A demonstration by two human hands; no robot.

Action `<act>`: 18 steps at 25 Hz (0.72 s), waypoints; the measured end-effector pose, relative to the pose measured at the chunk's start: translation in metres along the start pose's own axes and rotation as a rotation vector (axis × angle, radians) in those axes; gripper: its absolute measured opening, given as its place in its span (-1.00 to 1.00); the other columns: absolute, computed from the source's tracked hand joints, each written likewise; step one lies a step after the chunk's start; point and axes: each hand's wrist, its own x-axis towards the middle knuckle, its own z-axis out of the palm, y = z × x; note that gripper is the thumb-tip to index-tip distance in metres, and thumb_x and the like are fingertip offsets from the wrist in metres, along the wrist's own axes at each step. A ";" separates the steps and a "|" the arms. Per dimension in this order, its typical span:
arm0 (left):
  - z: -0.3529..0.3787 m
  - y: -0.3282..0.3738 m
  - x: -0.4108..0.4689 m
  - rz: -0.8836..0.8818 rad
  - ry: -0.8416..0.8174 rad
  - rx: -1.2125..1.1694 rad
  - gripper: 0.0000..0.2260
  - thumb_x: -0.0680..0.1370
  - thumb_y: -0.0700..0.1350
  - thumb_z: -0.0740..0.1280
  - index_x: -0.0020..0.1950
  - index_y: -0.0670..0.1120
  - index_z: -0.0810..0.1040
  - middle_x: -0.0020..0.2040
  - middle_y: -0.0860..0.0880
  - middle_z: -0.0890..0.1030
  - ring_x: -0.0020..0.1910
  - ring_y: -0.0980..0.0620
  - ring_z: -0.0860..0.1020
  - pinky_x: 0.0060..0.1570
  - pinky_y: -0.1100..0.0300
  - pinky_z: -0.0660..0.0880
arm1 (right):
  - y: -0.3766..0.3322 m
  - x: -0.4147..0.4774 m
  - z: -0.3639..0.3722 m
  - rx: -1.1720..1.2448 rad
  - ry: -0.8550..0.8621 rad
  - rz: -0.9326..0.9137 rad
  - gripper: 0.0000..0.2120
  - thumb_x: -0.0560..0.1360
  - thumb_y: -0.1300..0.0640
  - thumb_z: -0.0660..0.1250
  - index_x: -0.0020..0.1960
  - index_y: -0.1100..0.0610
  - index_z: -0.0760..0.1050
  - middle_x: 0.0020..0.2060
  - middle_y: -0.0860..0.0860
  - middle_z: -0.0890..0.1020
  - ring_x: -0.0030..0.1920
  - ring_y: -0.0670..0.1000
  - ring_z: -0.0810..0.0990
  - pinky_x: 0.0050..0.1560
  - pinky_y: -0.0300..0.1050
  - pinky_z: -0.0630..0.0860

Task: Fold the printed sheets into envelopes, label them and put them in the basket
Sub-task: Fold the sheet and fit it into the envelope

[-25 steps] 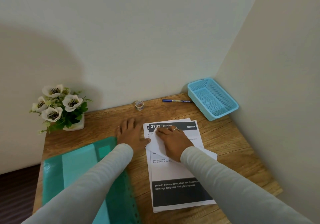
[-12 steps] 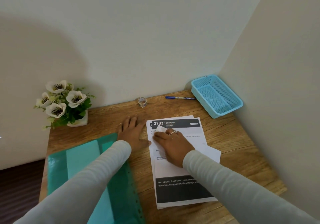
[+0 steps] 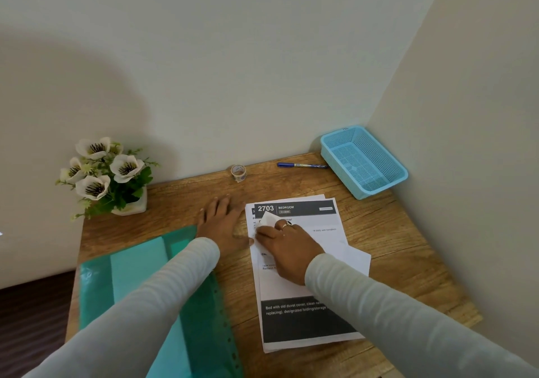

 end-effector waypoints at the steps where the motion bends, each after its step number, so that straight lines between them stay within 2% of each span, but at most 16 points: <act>1: -0.001 0.000 0.000 -0.001 -0.010 0.000 -0.07 0.43 0.34 0.42 0.63 0.25 -0.07 0.67 0.03 -0.15 0.63 -0.11 -0.22 0.54 -0.20 -0.21 | 0.004 0.003 -0.002 0.012 0.003 0.027 -0.31 0.51 0.07 0.45 0.57 0.04 0.28 0.53 -0.02 0.33 0.40 0.20 0.40 0.40 0.15 0.44; 4: -0.004 0.004 -0.002 -0.021 -0.017 -0.011 -0.10 0.44 0.32 0.41 0.63 0.24 -0.03 0.67 0.03 -0.12 0.63 -0.12 -0.21 0.54 -0.22 -0.19 | 0.012 0.011 -0.009 0.126 0.004 0.130 -0.35 0.54 0.11 0.40 0.59 0.05 0.29 0.55 -0.06 0.33 0.46 0.17 0.33 0.46 0.12 0.36; 9: -0.003 0.026 0.000 -0.105 0.075 -0.050 -0.17 0.47 0.30 0.38 0.63 0.23 0.03 0.66 -0.03 -0.04 0.62 -0.18 -0.18 0.54 -0.29 -0.16 | 0.014 0.011 -0.007 0.209 -0.003 0.137 -0.35 0.54 0.21 0.34 0.60 0.03 0.29 0.56 -0.07 0.34 0.50 0.14 0.28 0.51 0.10 0.30; 13: -0.009 0.012 -0.001 -0.046 -0.047 0.014 -0.06 0.42 0.32 0.45 0.63 0.25 -0.06 0.67 0.02 -0.13 0.63 -0.14 -0.21 0.54 -0.25 -0.14 | 0.017 0.011 -0.011 0.185 -0.024 0.128 -0.36 0.55 0.20 0.33 0.61 0.04 0.27 0.57 -0.07 0.31 0.50 0.15 0.28 0.52 0.10 0.30; 16: -0.009 0.004 -0.002 -0.022 -0.045 0.024 -0.03 0.40 0.33 0.46 0.63 0.25 -0.08 0.67 0.04 -0.15 0.63 -0.13 -0.21 0.55 -0.23 -0.14 | 0.006 0.006 -0.008 0.093 -0.041 0.043 -0.37 0.54 0.11 0.39 0.57 0.04 0.30 0.55 -0.03 0.32 0.45 0.21 0.34 0.45 0.16 0.38; 18: -0.007 0.004 0.001 -0.022 -0.043 0.019 -0.02 0.40 0.32 0.47 0.63 0.25 -0.07 0.67 0.04 -0.15 0.63 -0.12 -0.22 0.55 -0.22 -0.14 | -0.001 0.002 -0.001 0.044 -0.044 -0.012 -0.35 0.51 0.12 0.43 0.56 0.04 0.31 0.53 -0.02 0.35 0.41 0.21 0.38 0.39 0.16 0.41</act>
